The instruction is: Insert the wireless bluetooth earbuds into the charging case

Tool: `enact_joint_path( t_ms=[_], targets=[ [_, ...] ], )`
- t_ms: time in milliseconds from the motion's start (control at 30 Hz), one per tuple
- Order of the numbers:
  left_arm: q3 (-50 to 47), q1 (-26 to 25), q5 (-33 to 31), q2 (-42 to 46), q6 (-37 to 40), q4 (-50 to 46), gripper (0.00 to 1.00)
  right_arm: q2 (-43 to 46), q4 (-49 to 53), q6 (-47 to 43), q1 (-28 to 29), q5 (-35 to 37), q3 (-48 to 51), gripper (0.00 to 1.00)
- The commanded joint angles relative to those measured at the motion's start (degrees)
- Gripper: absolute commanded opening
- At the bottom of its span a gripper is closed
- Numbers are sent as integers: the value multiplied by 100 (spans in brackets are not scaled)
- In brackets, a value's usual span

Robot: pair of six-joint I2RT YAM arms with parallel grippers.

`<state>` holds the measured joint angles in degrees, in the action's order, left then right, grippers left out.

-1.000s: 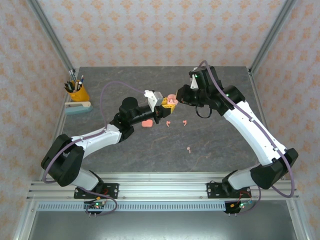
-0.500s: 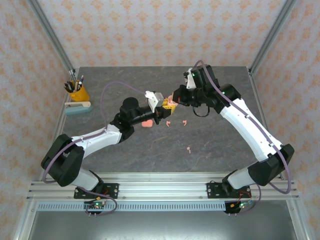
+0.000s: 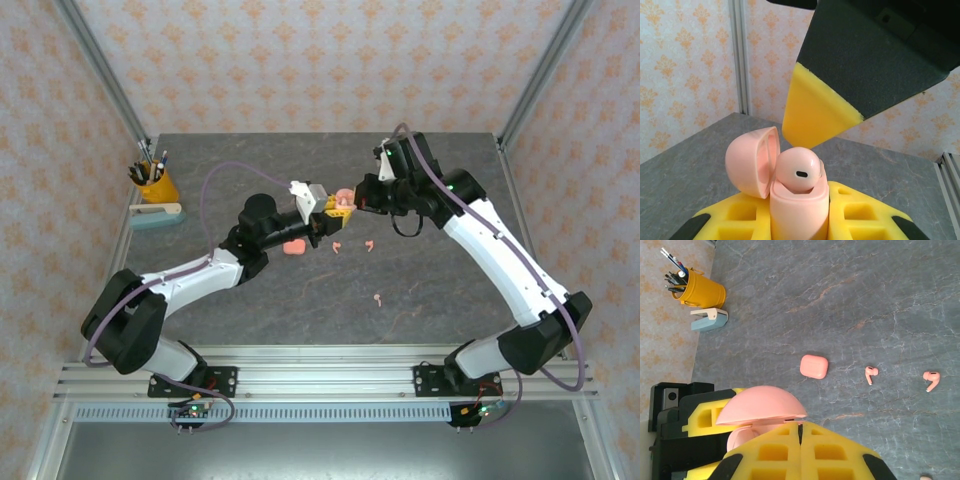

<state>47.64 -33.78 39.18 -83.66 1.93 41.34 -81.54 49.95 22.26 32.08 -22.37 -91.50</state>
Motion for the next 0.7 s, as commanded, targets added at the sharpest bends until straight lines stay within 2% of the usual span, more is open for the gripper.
enact_joint_path(
  t_ms=[0,233,667],
  targets=[
    [170,-50,68,231,167,94,0,292,13,18,-22,13,-243,5],
    [211,-50,55,210,176,68,0,270,-281,217,16,-857,-219,3],
    [311,-51,59,139,186,41,0,146,-402,182,361,-935,-261,0]
  ],
)
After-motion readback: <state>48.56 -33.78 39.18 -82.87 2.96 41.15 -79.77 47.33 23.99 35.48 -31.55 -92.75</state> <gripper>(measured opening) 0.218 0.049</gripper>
